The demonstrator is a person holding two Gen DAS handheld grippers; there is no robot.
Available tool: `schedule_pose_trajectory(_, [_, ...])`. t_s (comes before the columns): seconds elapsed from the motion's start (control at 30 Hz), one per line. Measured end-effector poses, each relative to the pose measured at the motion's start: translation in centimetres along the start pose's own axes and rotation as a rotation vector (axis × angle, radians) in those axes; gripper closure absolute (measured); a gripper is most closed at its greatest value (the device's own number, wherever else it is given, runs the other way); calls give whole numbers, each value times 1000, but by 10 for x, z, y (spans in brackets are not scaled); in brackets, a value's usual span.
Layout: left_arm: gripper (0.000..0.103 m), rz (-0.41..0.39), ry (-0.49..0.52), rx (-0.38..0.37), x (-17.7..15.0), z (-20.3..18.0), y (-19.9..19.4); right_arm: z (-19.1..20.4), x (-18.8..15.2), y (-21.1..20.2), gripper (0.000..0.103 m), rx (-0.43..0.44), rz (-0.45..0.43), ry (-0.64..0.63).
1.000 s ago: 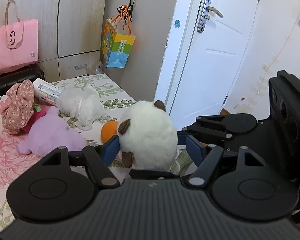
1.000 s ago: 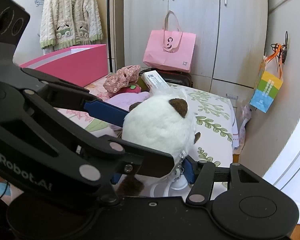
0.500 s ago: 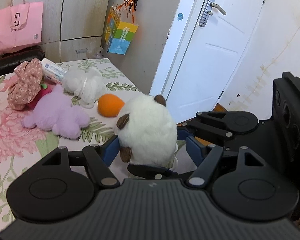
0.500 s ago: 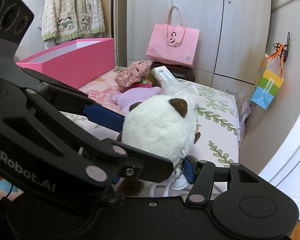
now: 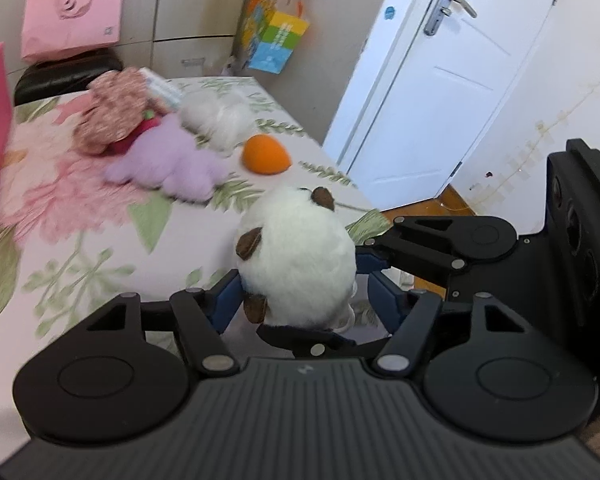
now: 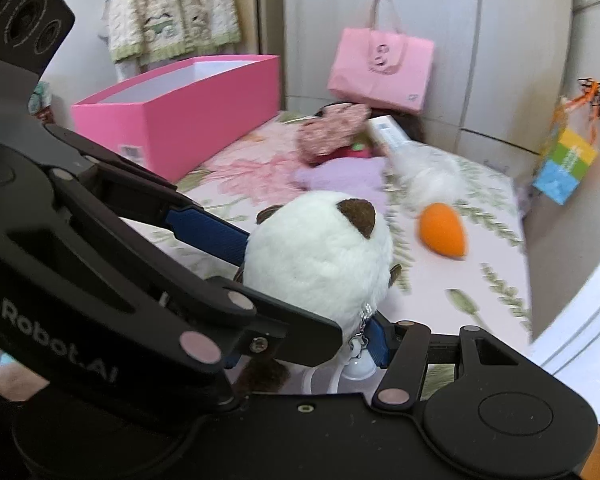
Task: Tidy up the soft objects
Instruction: 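Lift and carry the white plush with the right gripper over the shoebox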
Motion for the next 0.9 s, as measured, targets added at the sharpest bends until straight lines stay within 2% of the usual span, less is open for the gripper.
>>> schedule_pose_trajectory(0.57, [39, 22, -173, 122, -20, 61, -115, 104, 49, 1, 40, 283, 25, -110])
schedule_pose_trajectory(0.73, [39, -16, -185, 201, -11, 84, -146, 131, 77, 11, 40, 361, 4, -123])
schedule_pose_trajectory(0.9, [39, -74, -168, 257, 7, 105, -168, 151, 110, 20, 40, 385, -44, -163])
Point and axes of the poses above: each gripper's, at about its wrist camera, not at the fingertips, and y roughly the way its jaws point, z to its left, x to its top, the point moved 5 cm from there along y, roughly the way its jaws point, and after that the axes turned 4 degrees about -z, right-handed, at the moved point
